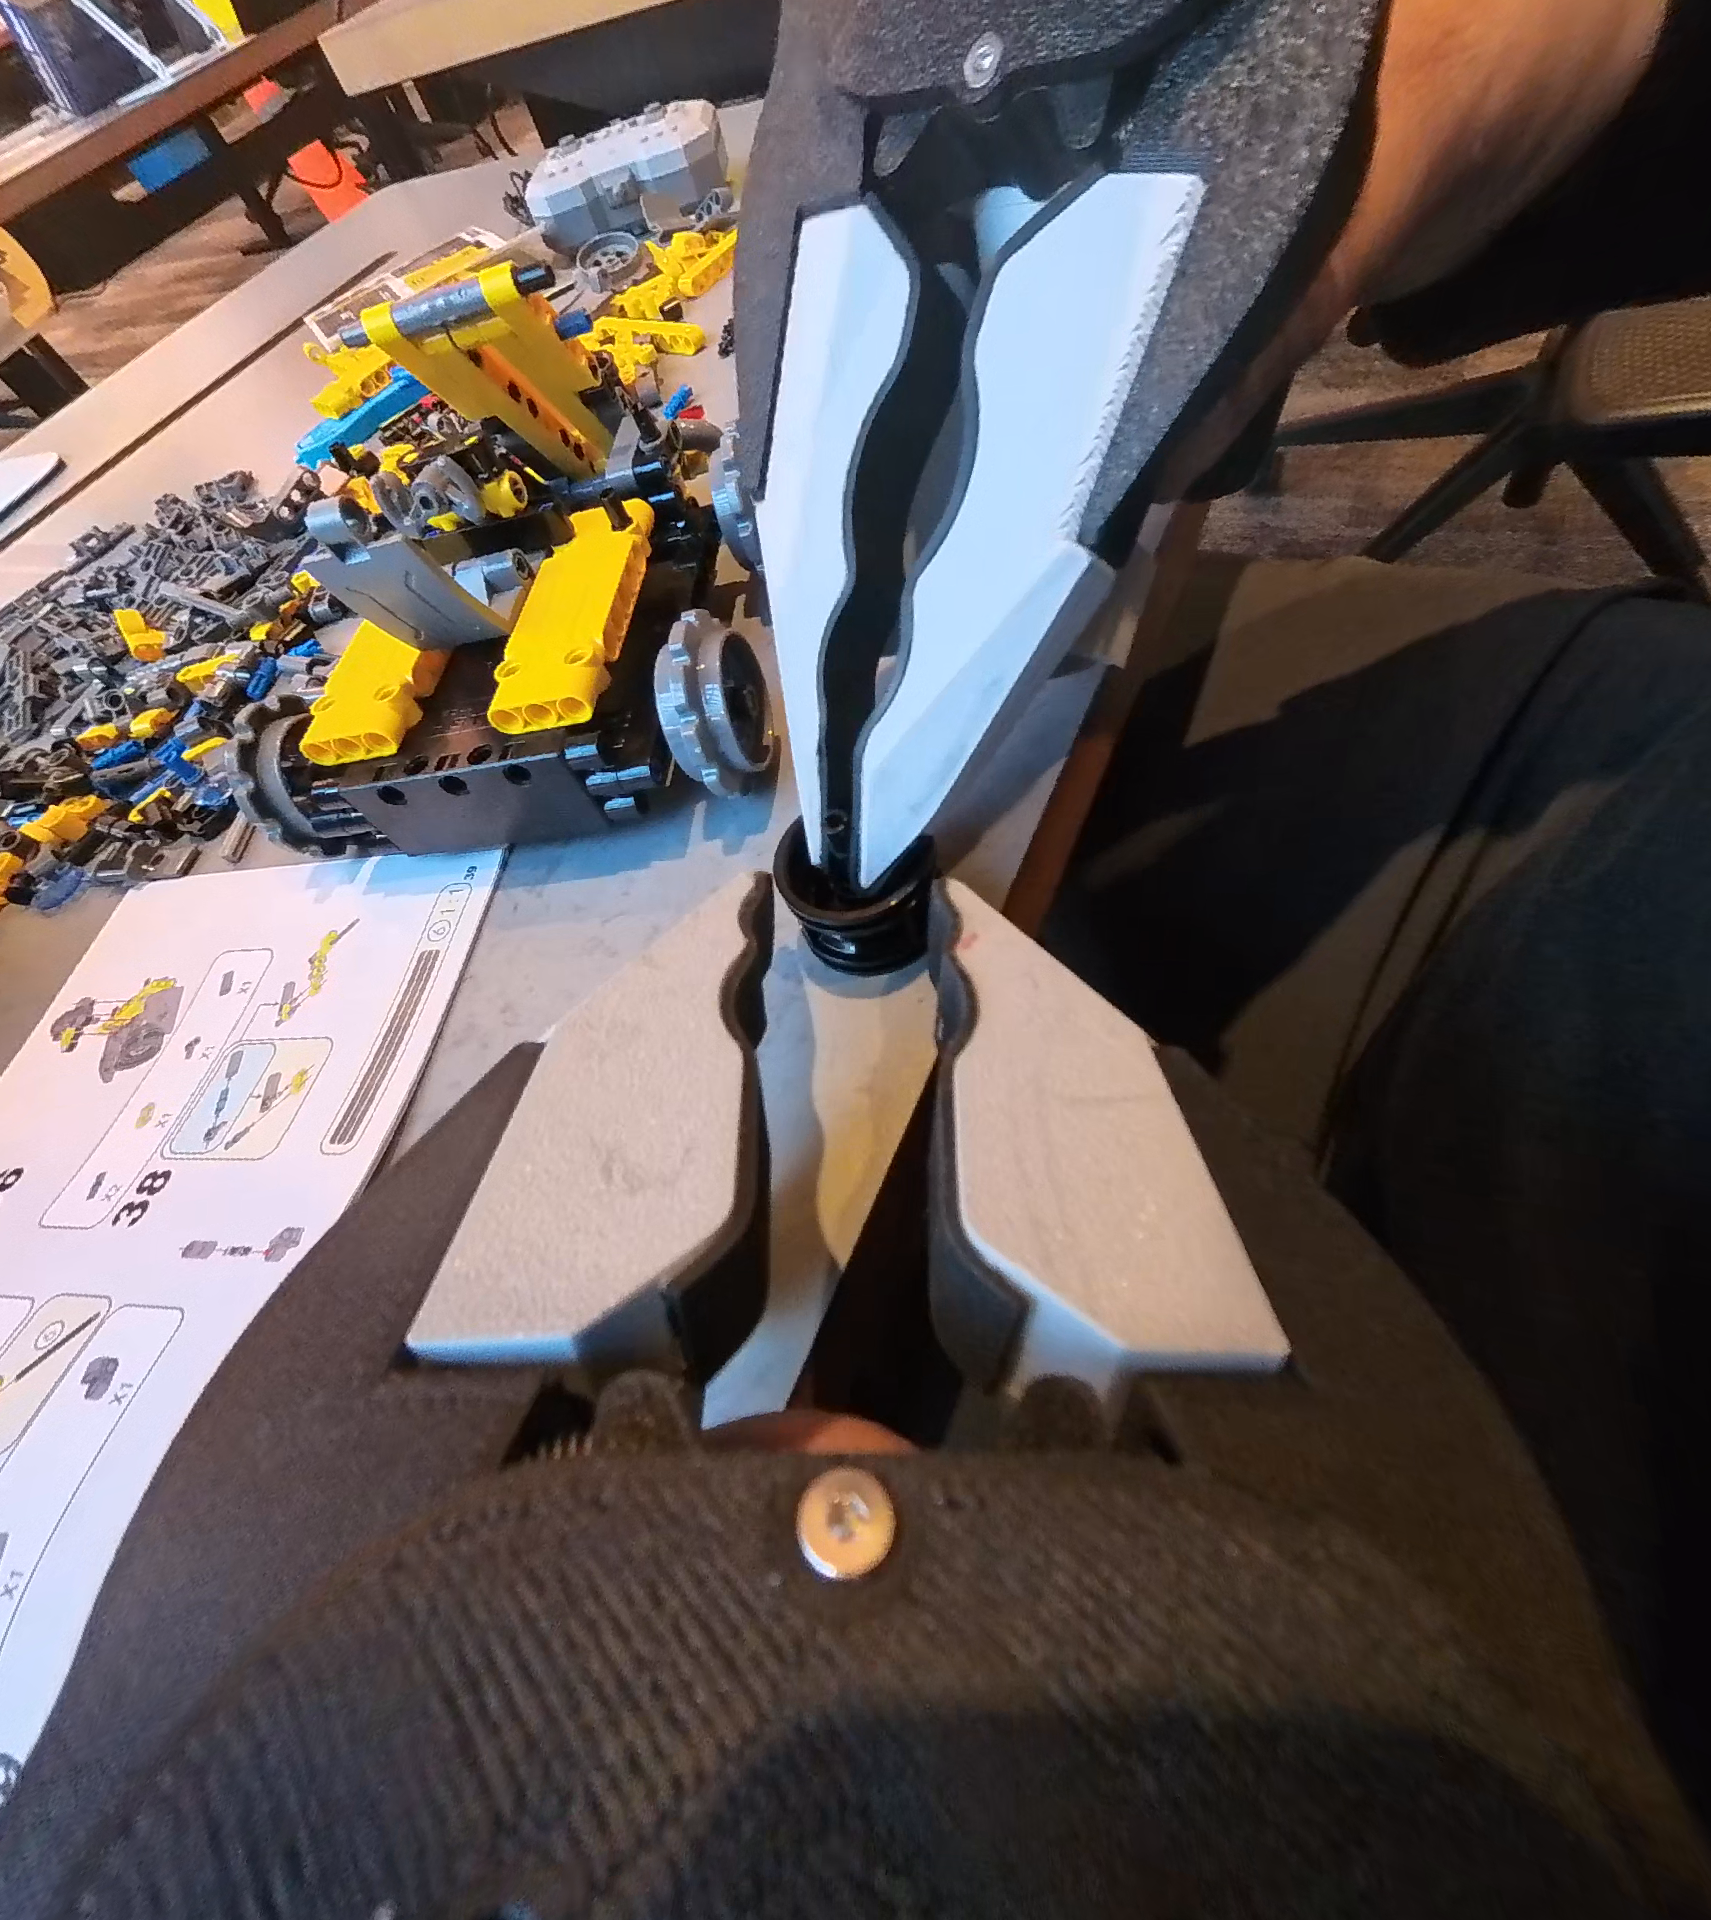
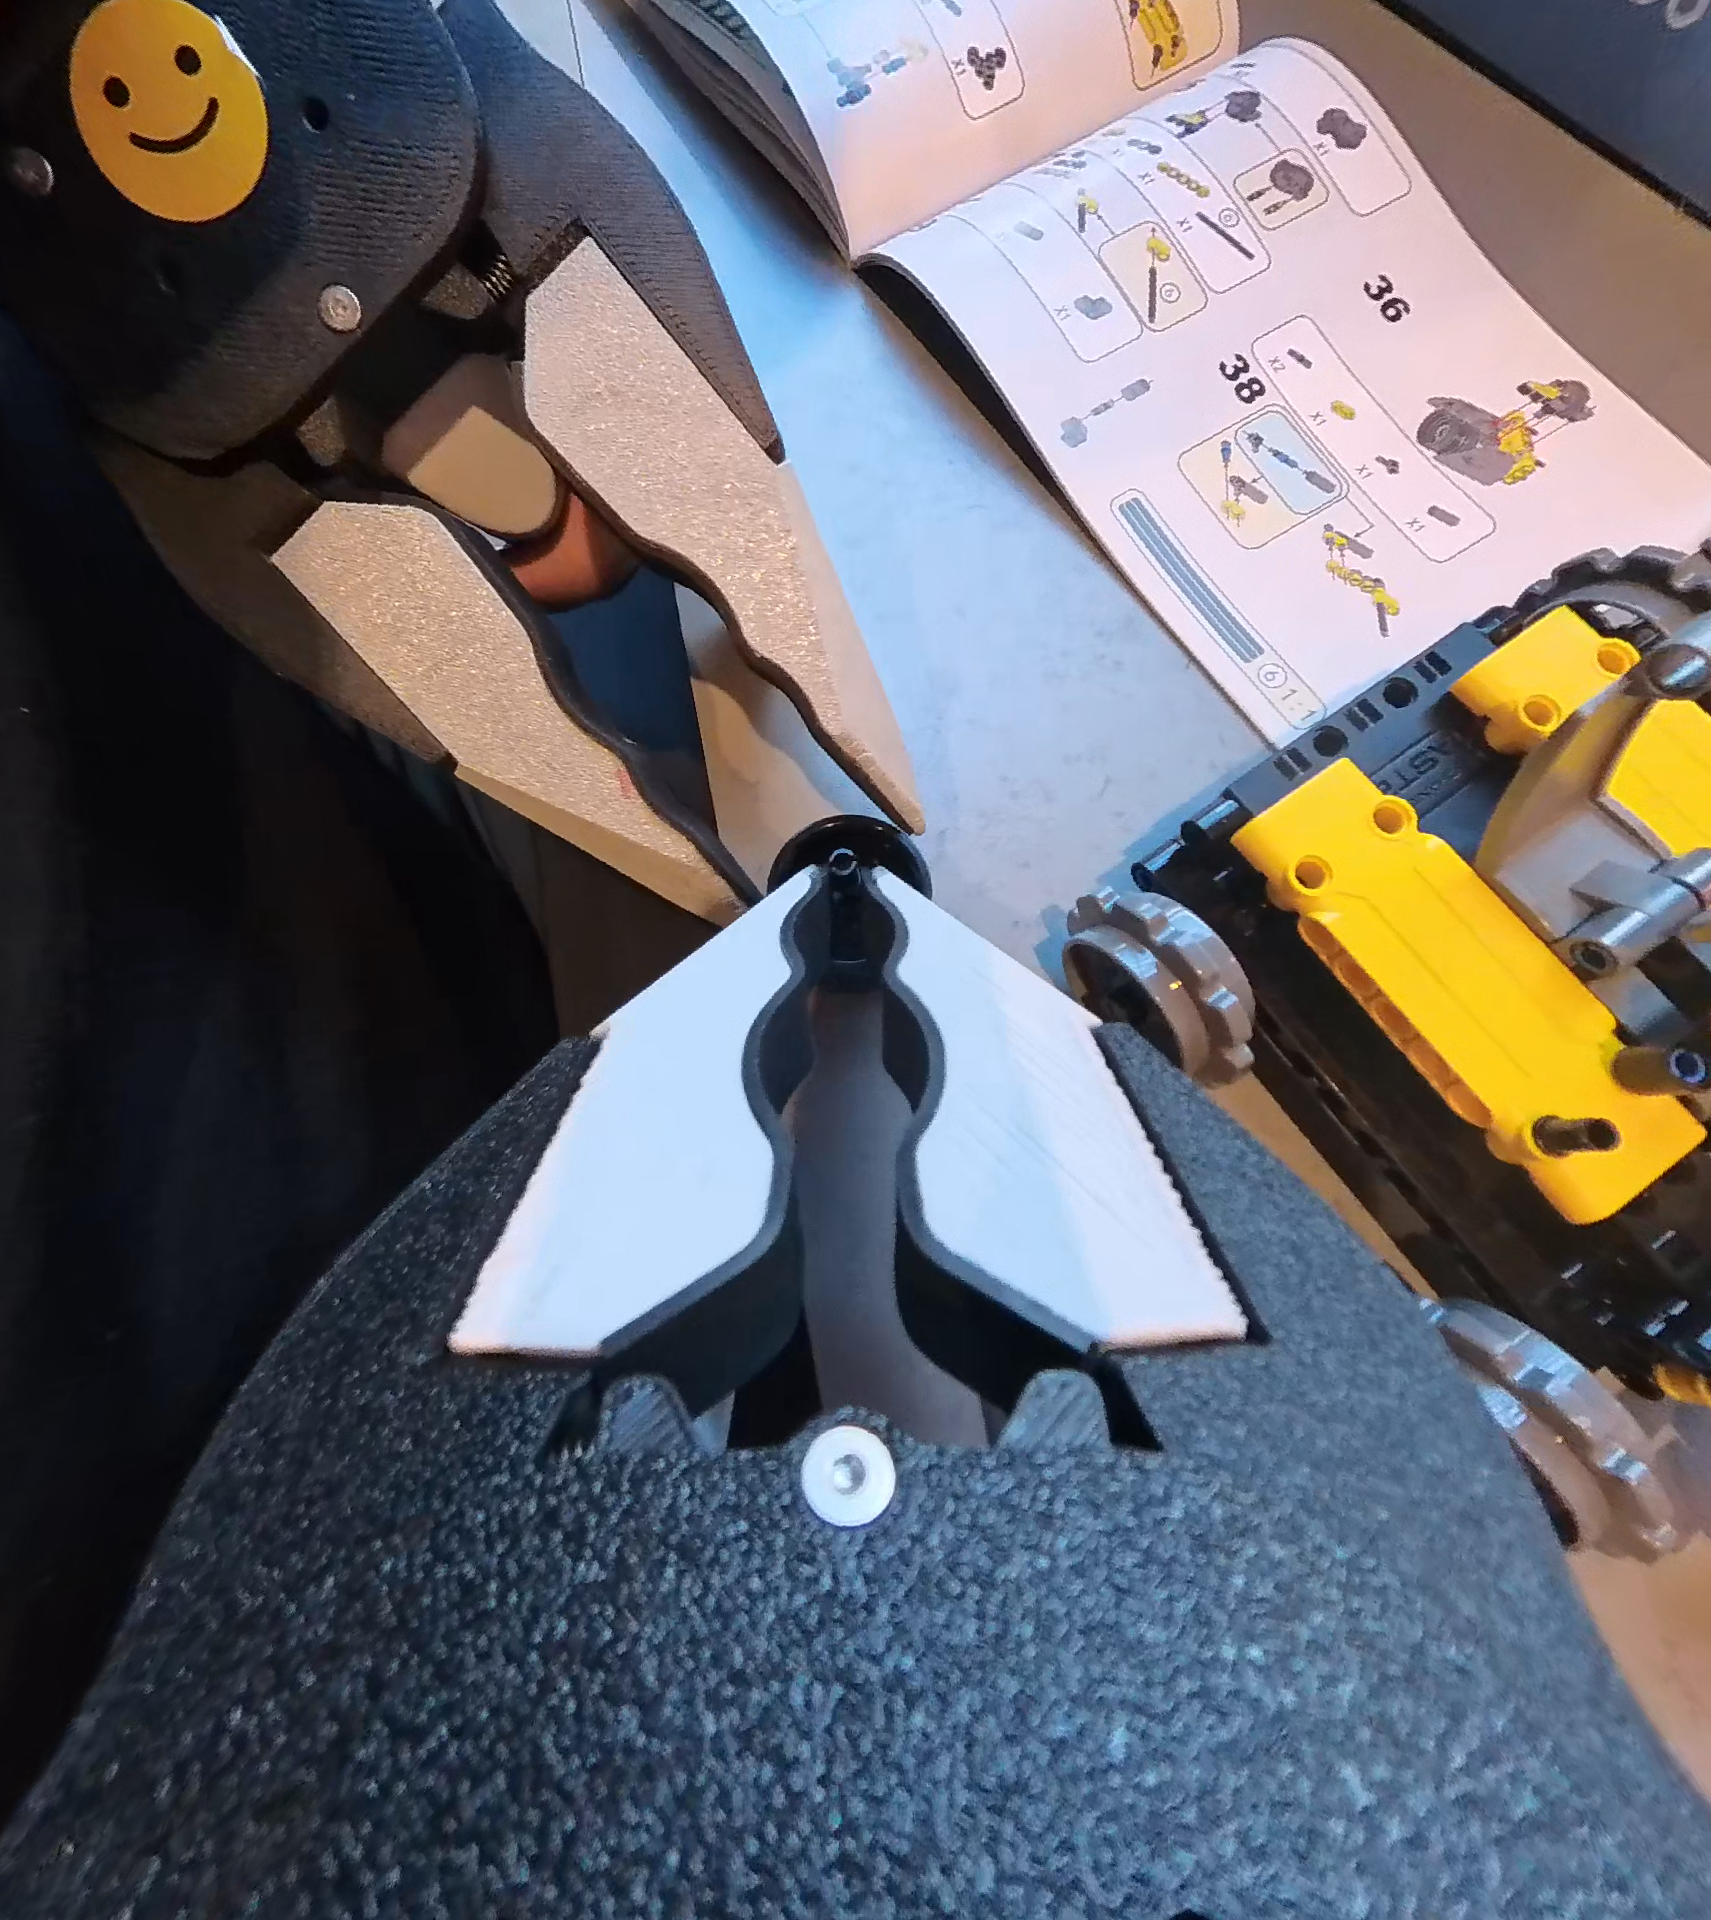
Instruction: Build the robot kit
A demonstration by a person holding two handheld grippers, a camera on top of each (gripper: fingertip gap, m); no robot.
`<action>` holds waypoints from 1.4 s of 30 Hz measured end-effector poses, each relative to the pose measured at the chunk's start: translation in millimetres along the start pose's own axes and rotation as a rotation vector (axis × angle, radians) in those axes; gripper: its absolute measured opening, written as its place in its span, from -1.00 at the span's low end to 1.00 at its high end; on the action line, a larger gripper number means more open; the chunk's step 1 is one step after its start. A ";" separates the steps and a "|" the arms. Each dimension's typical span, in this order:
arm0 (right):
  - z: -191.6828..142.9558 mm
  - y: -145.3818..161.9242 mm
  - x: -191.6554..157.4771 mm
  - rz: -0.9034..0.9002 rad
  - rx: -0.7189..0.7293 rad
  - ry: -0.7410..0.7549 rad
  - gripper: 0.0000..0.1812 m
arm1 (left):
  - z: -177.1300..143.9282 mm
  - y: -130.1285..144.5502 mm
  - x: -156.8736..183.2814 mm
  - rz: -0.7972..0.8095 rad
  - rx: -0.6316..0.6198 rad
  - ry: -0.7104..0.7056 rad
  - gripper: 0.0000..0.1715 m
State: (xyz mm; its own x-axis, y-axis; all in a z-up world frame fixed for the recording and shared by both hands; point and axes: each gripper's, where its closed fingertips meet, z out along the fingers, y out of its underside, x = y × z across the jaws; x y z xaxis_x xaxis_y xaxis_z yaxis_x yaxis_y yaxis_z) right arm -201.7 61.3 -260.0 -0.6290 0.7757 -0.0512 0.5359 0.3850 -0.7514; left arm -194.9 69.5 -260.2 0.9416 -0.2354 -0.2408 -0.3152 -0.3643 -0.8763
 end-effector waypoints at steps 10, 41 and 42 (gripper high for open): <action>0.5 -0.9 0.1 0.036 0.036 -0.015 -0.95 | -1.3 -0.1 -0.2 -0.011 0.007 0.006 -0.69; 1.8 -2.7 0.5 0.046 0.054 -0.025 -0.94 | -3.1 -0.2 -2.2 -0.046 0.018 0.016 -0.69; 1.7 -2.9 0.7 0.046 0.056 -0.023 -0.94 | -3.2 -0.4 -2.4 -0.053 0.019 0.020 -0.69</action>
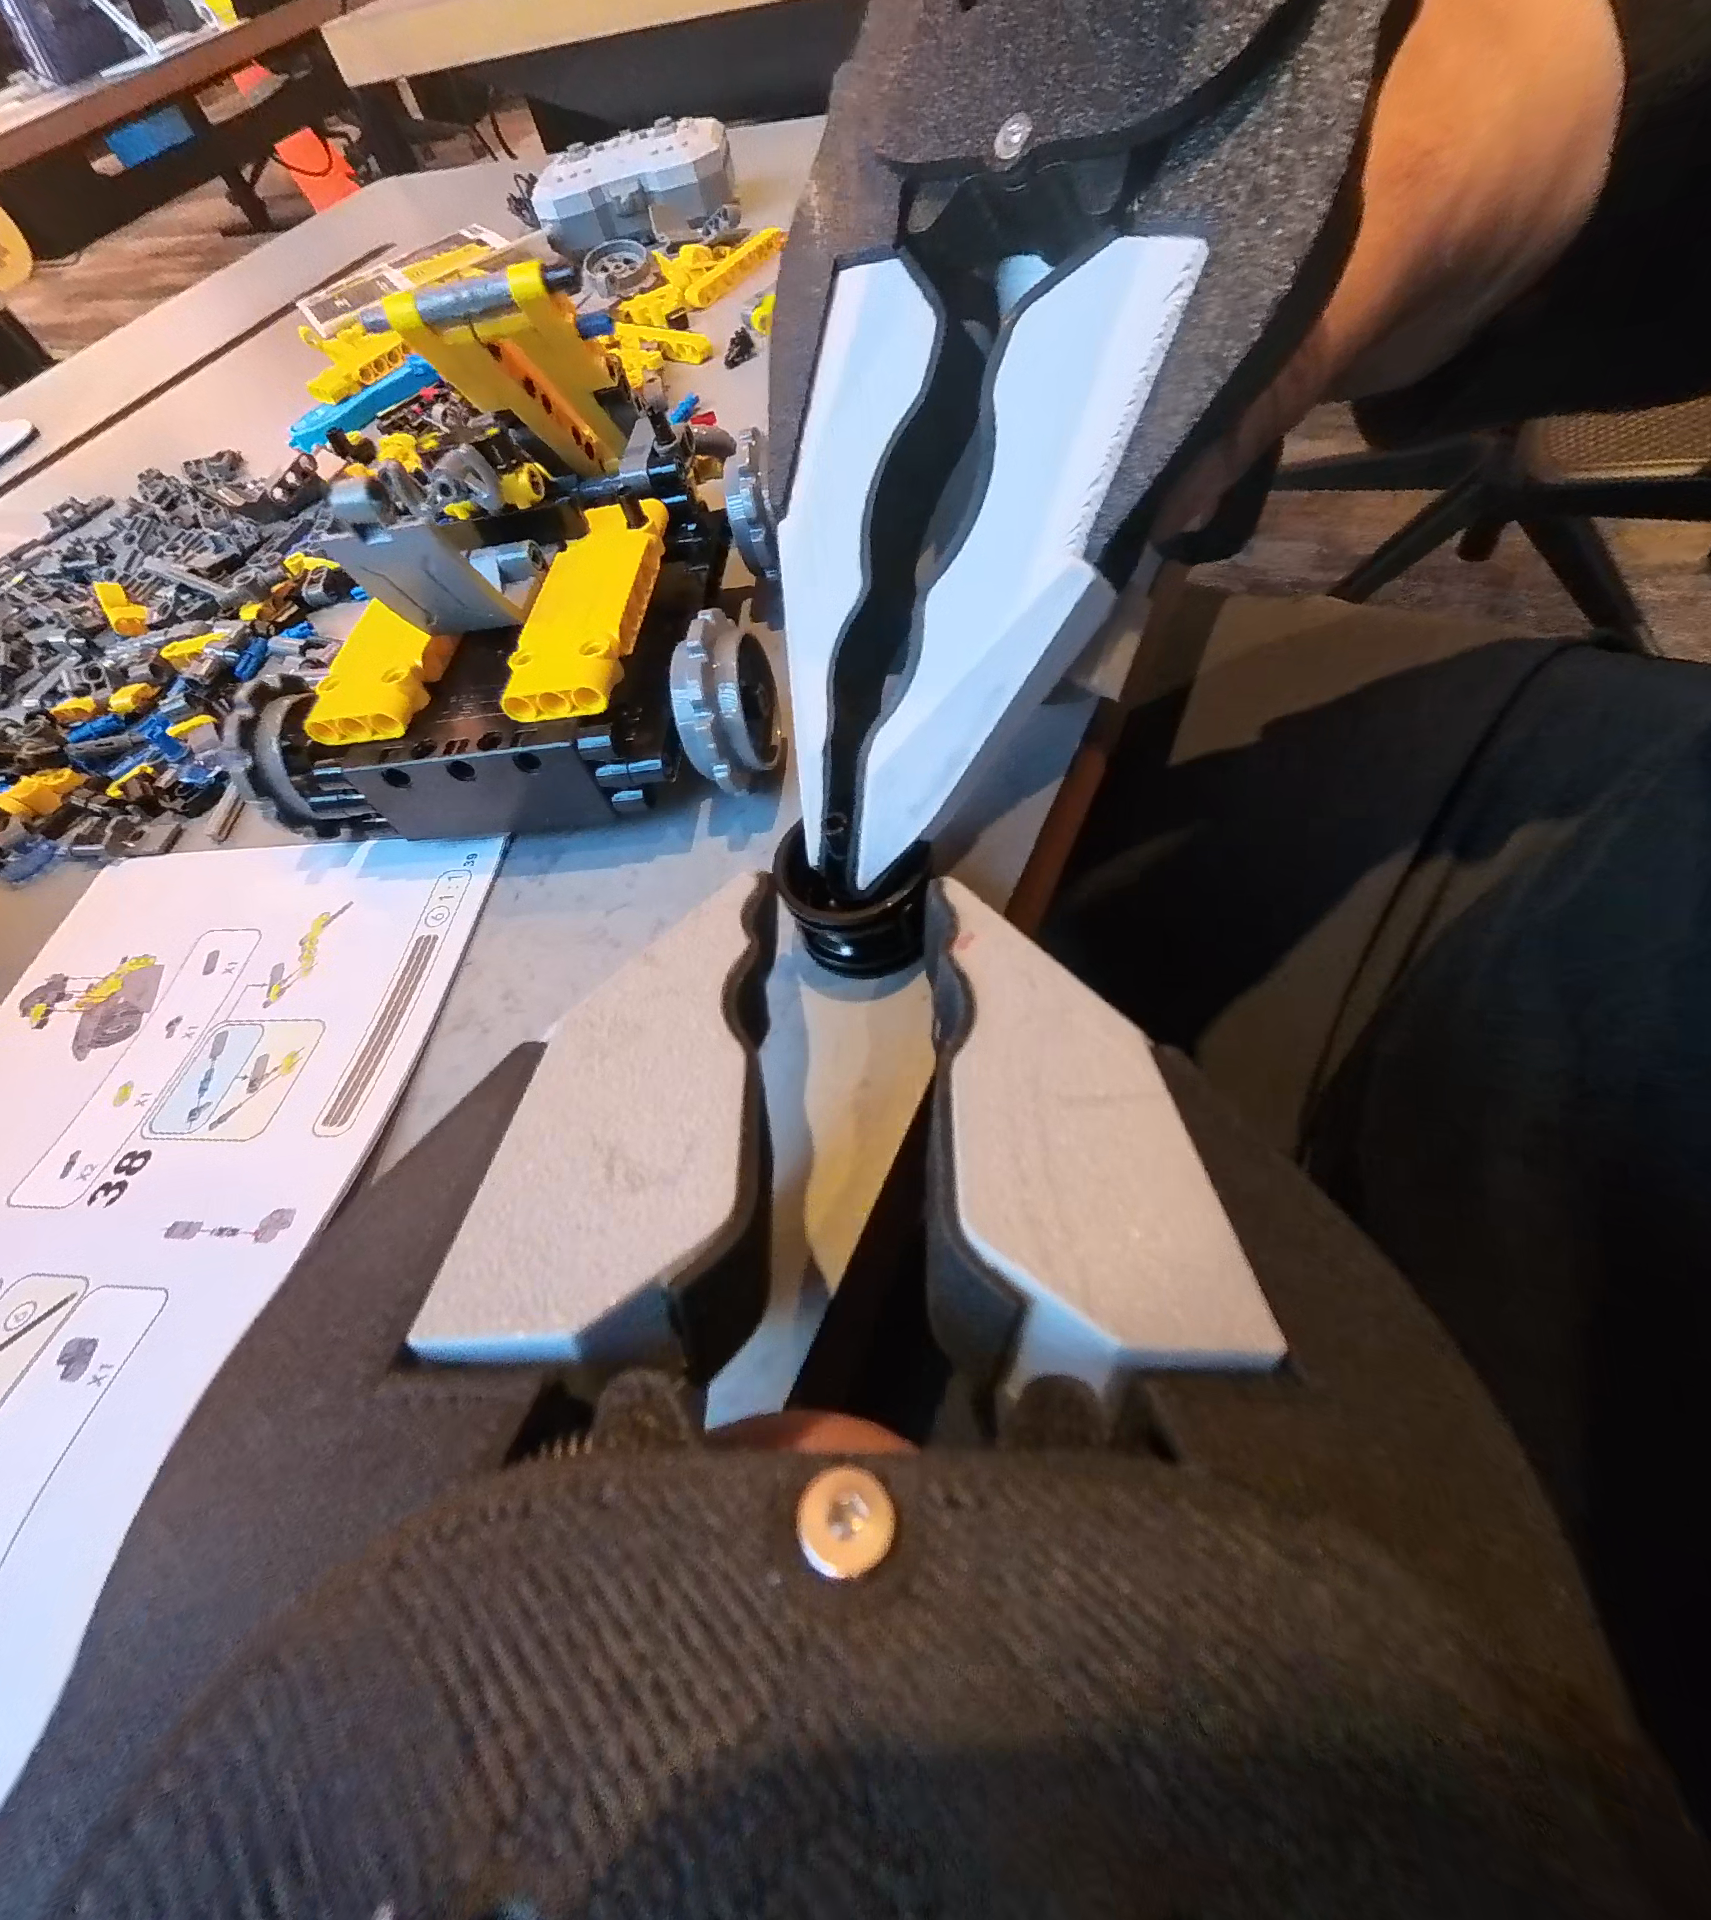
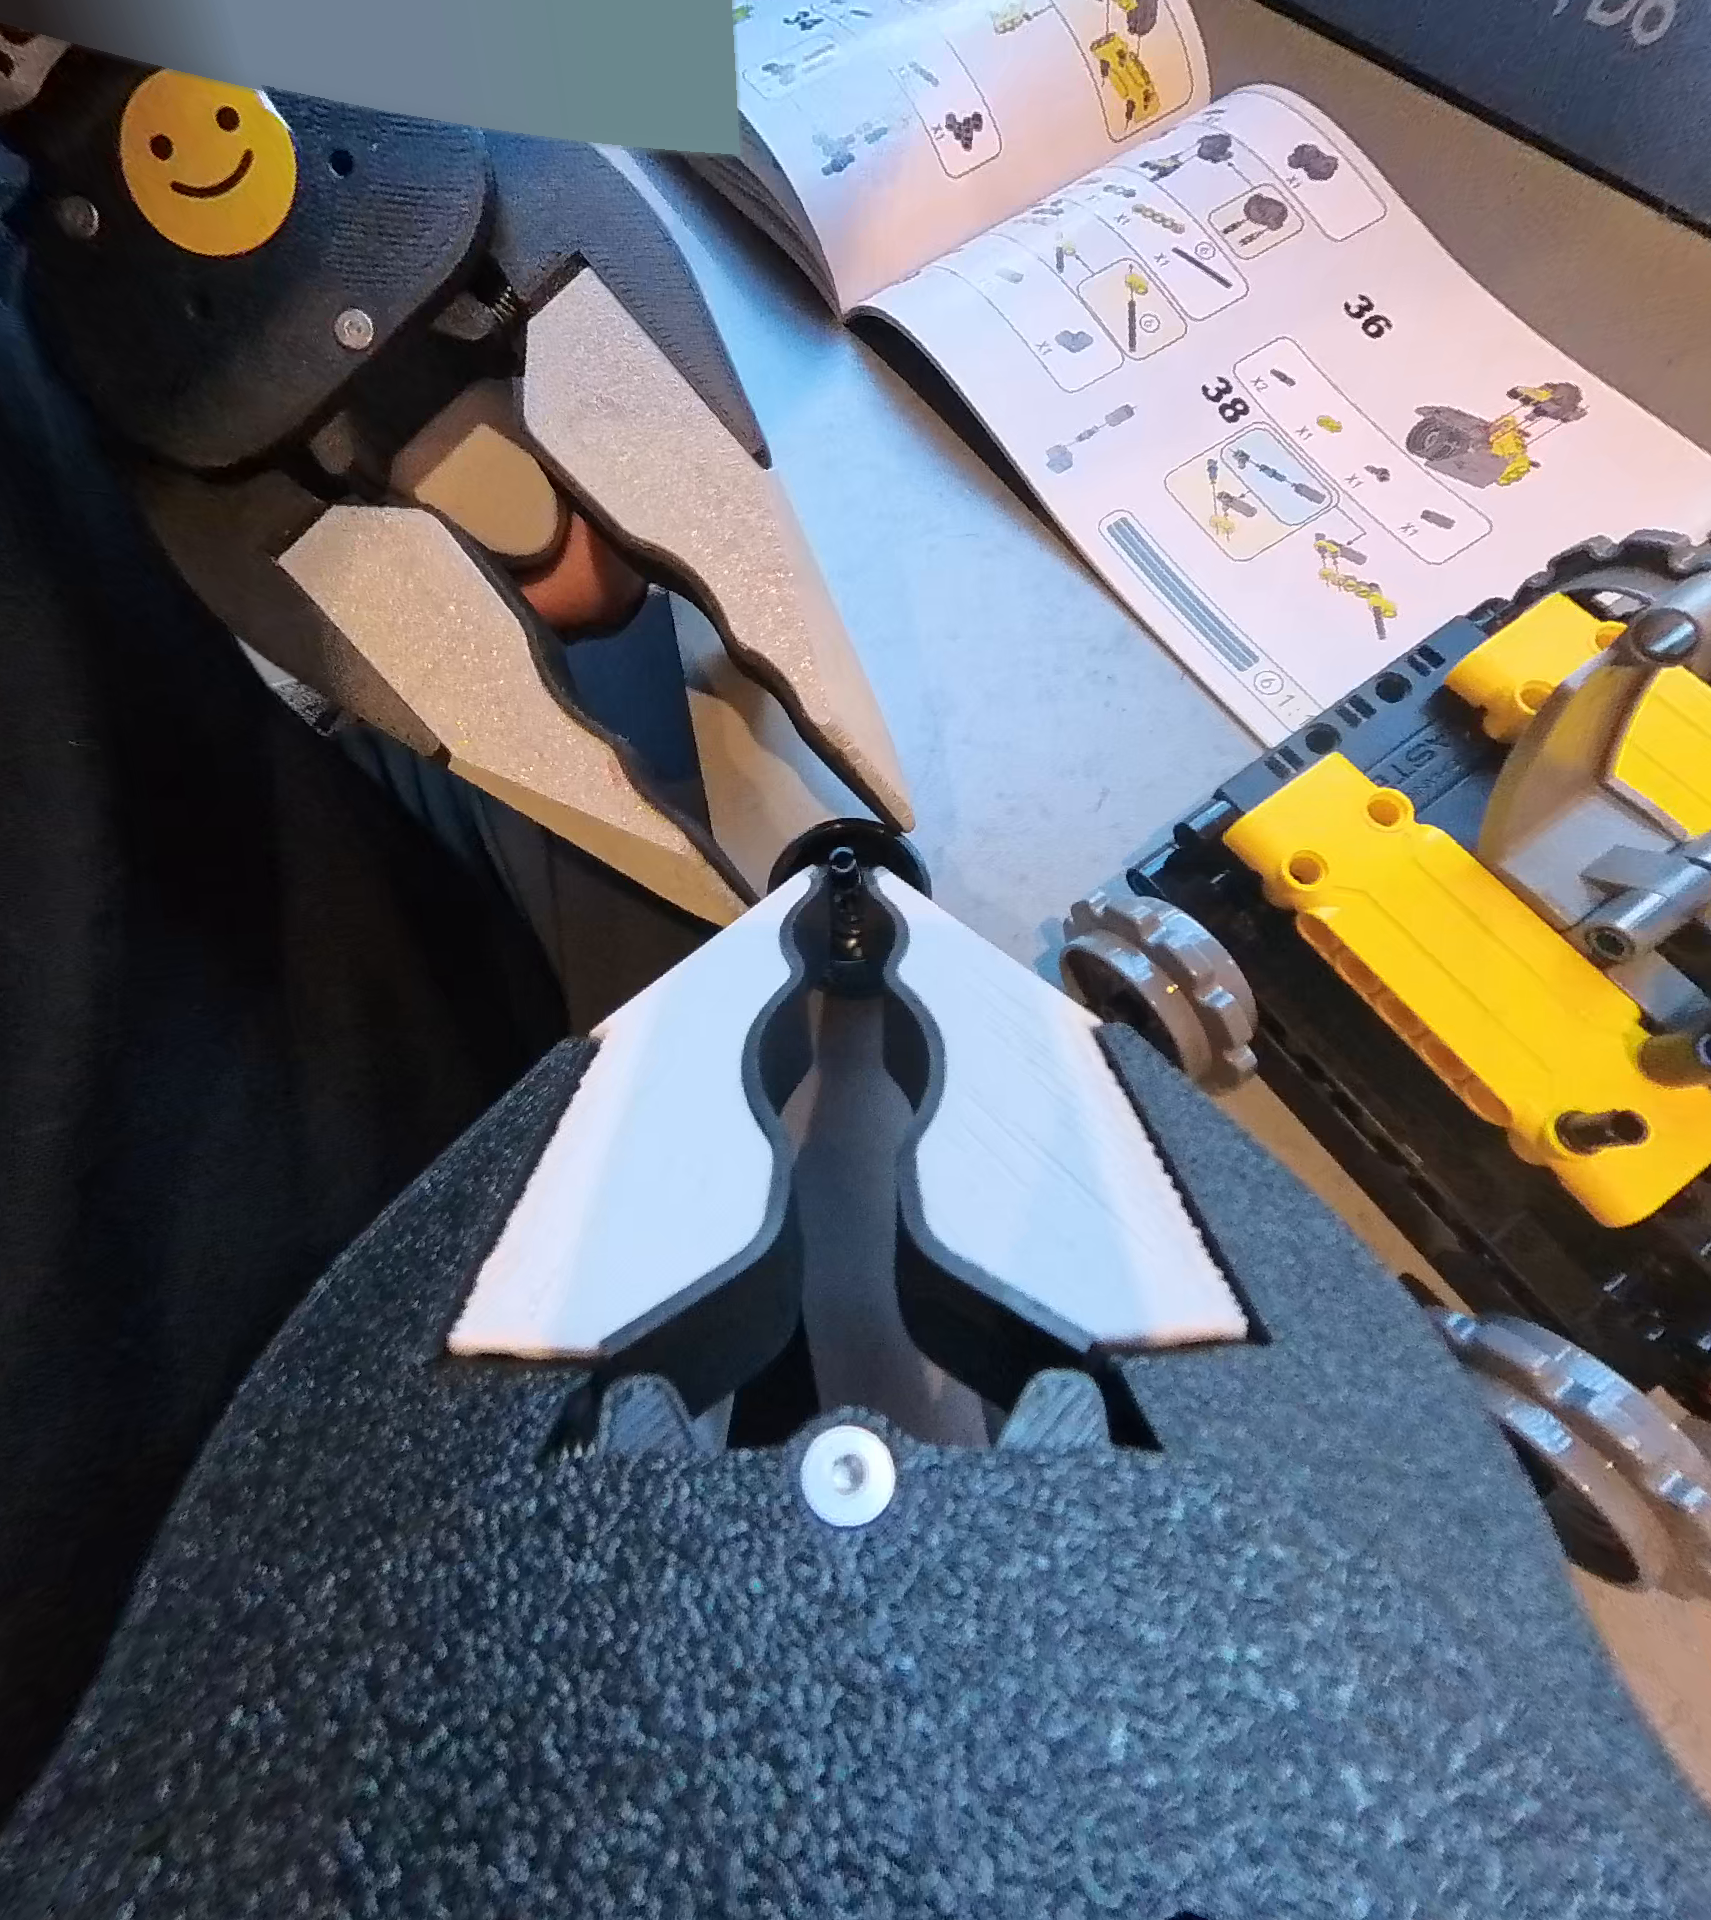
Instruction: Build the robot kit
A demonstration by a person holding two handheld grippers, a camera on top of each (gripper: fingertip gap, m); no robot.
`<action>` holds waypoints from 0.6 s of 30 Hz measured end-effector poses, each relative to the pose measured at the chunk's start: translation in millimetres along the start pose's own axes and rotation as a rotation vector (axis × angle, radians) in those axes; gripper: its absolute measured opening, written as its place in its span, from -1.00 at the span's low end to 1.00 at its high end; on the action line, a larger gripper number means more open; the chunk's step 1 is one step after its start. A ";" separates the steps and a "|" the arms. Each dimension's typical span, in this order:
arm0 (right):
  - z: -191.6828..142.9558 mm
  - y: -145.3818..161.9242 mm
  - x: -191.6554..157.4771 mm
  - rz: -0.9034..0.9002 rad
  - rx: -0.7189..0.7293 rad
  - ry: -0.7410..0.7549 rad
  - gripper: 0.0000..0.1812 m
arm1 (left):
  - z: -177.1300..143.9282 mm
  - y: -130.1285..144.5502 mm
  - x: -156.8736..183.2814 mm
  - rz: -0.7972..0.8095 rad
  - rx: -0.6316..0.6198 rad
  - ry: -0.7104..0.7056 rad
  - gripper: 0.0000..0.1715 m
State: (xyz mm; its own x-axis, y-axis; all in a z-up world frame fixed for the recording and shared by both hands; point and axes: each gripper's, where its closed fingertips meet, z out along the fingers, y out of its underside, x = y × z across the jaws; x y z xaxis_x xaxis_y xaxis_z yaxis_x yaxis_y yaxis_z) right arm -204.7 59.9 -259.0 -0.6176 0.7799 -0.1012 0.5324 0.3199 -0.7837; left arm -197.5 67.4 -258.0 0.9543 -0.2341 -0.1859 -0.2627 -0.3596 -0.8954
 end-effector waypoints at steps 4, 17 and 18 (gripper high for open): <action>-1.8 -0.5 0.3 0.005 0.010 0.000 -0.94 | -0.1 -1.7 0.3 -0.027 0.011 0.015 -0.69; -13.9 -1.1 1.1 -0.004 0.051 0.040 -0.85 | 1.2 -2.1 0.1 -0.011 0.009 -0.003 -0.69; -15.8 -1.5 2.3 -0.009 0.052 0.052 -0.85 | 0.8 -2.3 -0.3 -0.016 0.011 -0.003 -0.69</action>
State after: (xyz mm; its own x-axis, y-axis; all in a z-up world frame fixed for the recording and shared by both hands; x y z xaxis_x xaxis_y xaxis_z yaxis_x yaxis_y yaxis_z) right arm -197.7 69.7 -248.4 -0.5904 0.8046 -0.0635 0.4959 0.2995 -0.8151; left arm -197.1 69.0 -256.3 0.9589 -0.2256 -0.1723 -0.2454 -0.3532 -0.9028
